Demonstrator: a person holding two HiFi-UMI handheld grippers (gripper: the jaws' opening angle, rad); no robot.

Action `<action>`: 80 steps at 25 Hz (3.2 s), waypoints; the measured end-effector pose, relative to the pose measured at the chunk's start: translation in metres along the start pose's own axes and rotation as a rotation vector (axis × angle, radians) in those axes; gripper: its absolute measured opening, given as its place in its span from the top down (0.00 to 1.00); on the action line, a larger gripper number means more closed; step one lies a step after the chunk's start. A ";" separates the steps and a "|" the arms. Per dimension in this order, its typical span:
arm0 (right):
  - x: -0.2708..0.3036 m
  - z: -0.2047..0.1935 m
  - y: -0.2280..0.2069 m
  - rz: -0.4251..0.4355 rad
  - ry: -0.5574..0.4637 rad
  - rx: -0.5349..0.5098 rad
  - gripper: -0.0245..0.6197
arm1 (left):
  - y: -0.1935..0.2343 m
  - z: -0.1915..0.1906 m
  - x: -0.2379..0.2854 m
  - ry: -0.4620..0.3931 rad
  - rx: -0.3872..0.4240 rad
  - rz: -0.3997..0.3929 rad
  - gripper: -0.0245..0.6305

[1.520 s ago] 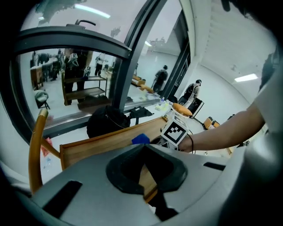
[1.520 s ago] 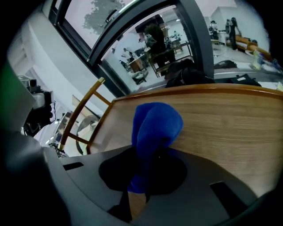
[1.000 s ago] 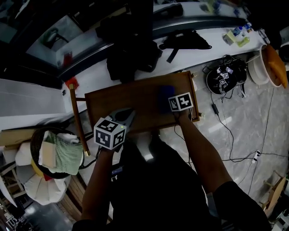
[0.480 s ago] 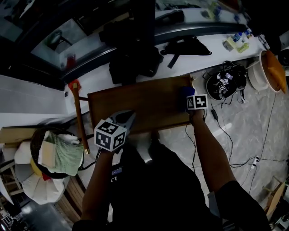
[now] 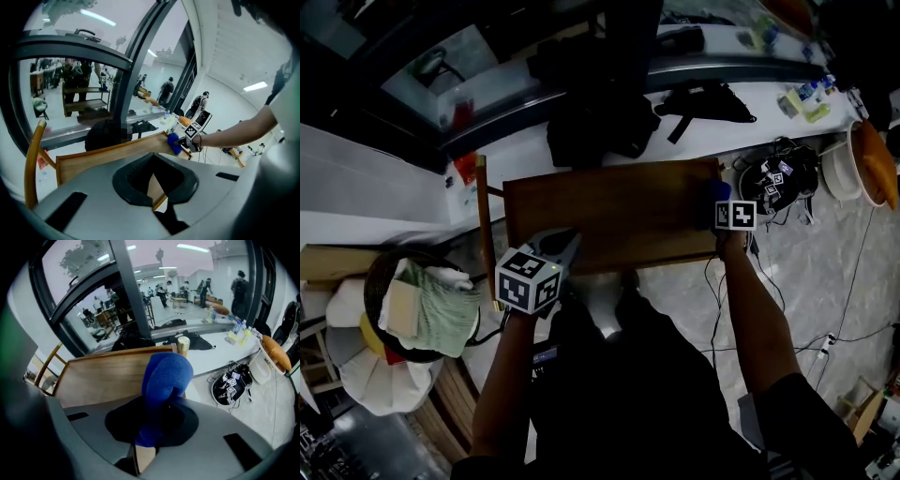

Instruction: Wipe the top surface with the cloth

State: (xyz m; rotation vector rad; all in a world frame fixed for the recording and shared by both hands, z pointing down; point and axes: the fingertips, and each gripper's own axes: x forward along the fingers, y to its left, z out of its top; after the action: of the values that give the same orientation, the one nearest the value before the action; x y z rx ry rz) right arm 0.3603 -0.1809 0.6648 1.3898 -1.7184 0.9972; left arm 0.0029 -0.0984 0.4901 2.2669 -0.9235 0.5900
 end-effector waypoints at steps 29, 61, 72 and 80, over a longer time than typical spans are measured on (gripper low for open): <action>0.085 -0.062 0.575 0.599 0.117 -0.340 0.86 | 0.181 -0.096 -0.161 0.065 -0.115 0.082 0.95; 0.029 -0.055 0.180 0.298 0.098 -0.195 0.87 | -0.008 -0.034 0.055 0.149 -0.064 -0.082 0.95; 0.006 -0.050 0.062 0.171 0.097 -0.111 0.86 | -0.076 -0.008 0.121 0.160 -0.011 -0.169 0.95; -0.005 -0.052 0.019 0.034 0.152 -0.050 0.87 | -0.082 -0.001 0.120 0.145 -0.008 -0.168 0.95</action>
State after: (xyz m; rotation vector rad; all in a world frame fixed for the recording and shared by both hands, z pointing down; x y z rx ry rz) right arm 0.3450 -0.1304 0.6818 1.2244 -1.6481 1.0435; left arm 0.1416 -0.1065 0.5322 2.2343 -0.6566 0.6637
